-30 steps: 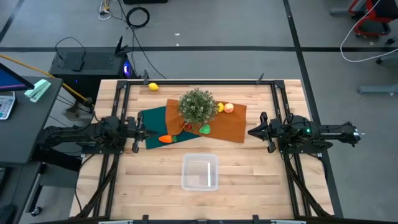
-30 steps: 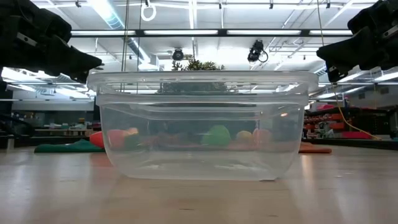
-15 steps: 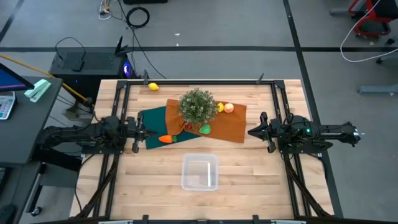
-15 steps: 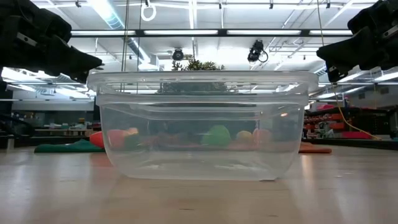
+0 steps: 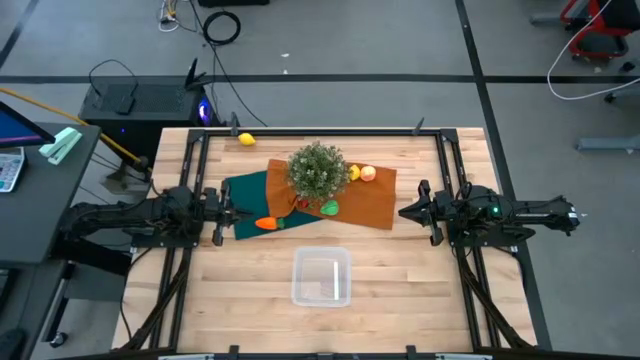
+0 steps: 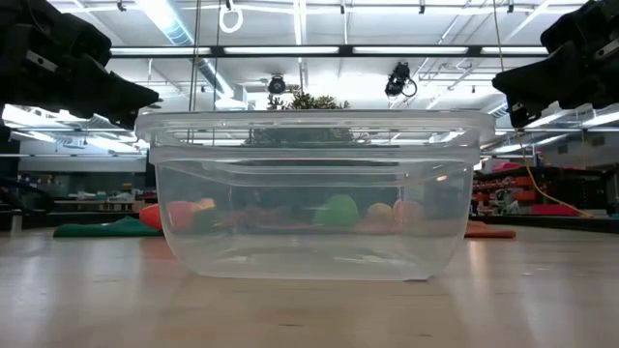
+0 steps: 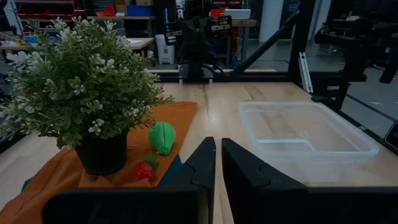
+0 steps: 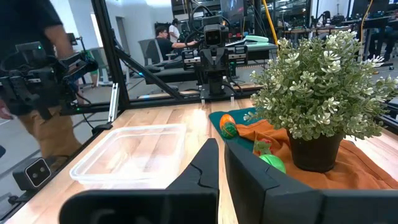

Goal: Pick and placing Produce into tupperware

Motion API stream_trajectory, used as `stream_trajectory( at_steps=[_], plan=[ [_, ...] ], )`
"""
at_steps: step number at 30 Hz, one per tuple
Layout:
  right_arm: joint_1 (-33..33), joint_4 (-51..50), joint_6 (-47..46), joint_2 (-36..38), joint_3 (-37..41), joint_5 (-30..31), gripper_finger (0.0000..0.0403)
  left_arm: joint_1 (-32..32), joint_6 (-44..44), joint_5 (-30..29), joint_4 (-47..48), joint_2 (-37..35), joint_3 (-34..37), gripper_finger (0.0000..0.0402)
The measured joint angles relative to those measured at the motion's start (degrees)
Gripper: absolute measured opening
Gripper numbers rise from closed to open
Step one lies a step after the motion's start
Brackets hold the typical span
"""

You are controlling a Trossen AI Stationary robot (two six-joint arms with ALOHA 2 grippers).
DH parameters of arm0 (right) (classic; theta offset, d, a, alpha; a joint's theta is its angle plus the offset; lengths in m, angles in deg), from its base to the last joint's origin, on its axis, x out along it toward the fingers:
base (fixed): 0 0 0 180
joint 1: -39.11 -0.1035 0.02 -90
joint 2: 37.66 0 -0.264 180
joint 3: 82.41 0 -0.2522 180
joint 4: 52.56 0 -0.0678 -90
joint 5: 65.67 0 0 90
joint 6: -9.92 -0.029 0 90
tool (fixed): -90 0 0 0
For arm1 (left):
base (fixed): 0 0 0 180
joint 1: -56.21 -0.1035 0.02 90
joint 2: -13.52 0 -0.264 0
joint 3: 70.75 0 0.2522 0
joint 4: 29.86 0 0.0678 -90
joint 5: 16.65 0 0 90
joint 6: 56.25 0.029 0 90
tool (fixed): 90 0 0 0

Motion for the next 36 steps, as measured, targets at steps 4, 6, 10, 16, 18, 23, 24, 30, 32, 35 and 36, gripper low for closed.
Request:
stream_trajectory(
  at_steps=[4, 6, 10, 16, 18, 23, 24, 30, 32, 35, 36],
  plan=[
    [0.0, 0.0, 0.0, 0.0, 0.0, 0.0, 0.0001, 0.0, 0.0, 0.0, 0.0, 0.0, 0.0, 0.0032],
    [0.0, 0.0, 0.0, 0.0, 0.0, 0.0, 0.0001, 0.0, 0.0, 0.0, 0.0, 0.0, 0.0, 0.0029],
    [0.0, 0.0, 0.0, 0.0, 0.0, 0.0, 0.0001, 0.0, 0.0, 0.0, 0.0, 0.0, 0.0, 0.0023],
    [0.0, 0.0, 0.0, 0.0, 0.0, 0.0, 0.0001, 0.0, 0.0, 0.0, 0.0, 0.0, 0.0, 0.003],
    [0.0, 0.0, 0.0, 0.0, 0.0, 0.0, 0.0001, 0.0, 0.0, 0.0, 0.0, 0.0, 0.0, 0.0033],
    [0.0, 0.0, 0.0, 0.0, 0.0, 0.0, 0.0001, 0.0, 0.0, 0.0, 0.0, 0.0, 0.0, 0.0035],
    [0.0, 0.0, 0.0, 0.0, 0.0, 0.0, 0.0001, 0.0, 0.0, 0.0, 0.0, 0.0, 0.0, 0.0034],
    [0.0, 0.0, 0.0, 0.0, 0.0, 0.0, 0.0001, 0.0, 0.0, 0.0, 0.0, 0.0, 0.0, 0.0024],
    [0.0, 0.0, 0.0, 0.0, 0.0, 0.0, 0.0001, 0.0, 0.0, 0.0, 0.0, 0.0, 0.0, 0.0023],
    [0.0, 0.0, 0.0, 0.0, 0.0, 0.0, 0.0001, 0.0, 0.0, 0.0, 0.0, 0.0, 0.0, 0.0026],
    [0.0, 0.0, 0.0, 0.0, 0.0, 0.0, 0.0001, 0.0, 0.0, 0.0, 0.0, 0.0, 0.0, 0.0028]
  ],
)
